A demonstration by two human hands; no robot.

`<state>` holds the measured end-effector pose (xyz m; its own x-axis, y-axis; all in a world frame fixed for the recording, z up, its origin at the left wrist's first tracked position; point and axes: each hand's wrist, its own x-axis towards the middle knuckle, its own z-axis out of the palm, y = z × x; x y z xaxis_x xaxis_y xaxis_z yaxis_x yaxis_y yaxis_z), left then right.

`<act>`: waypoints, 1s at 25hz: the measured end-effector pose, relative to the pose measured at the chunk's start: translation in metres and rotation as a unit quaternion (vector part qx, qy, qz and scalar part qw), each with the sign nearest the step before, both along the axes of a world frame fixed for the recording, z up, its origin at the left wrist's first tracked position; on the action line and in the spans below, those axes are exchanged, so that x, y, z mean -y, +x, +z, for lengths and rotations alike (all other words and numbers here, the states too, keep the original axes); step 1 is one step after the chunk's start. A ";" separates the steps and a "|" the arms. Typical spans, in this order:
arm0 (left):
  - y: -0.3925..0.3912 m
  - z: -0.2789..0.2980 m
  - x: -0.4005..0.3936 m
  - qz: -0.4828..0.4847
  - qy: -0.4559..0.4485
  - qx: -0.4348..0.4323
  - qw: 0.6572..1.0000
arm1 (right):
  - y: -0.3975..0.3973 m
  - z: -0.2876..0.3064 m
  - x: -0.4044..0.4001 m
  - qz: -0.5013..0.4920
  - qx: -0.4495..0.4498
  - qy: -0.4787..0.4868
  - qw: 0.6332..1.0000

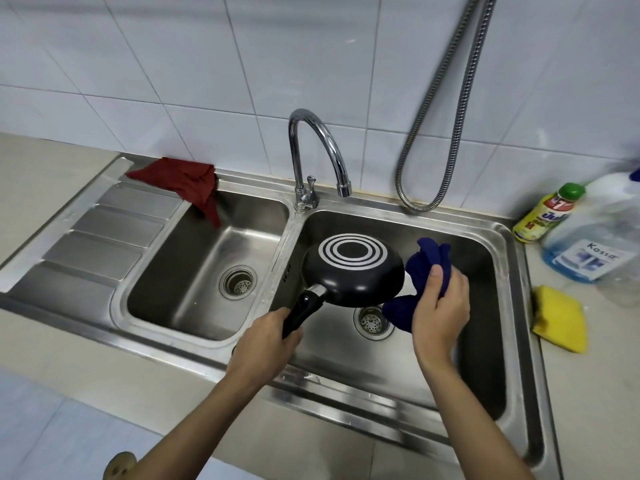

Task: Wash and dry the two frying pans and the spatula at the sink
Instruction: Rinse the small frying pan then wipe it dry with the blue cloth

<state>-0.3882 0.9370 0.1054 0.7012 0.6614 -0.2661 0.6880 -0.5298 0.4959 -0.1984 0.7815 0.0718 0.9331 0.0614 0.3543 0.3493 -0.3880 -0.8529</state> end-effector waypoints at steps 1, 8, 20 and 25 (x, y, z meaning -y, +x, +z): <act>-0.001 0.001 0.000 -0.012 0.006 -0.004 1.000 | 0.000 0.004 -0.008 0.034 0.019 -0.019 0.999; -0.004 0.015 0.013 -0.093 0.100 -0.036 0.990 | -0.034 0.000 -0.048 0.278 0.245 -0.277 0.887; -0.032 0.010 0.005 -0.107 0.100 0.001 0.989 | 0.092 -0.002 -0.084 0.271 -0.135 -0.277 0.912; -0.023 0.009 0.000 -0.074 0.062 0.002 0.995 | 0.070 -0.037 -0.036 0.094 -0.263 -0.142 0.950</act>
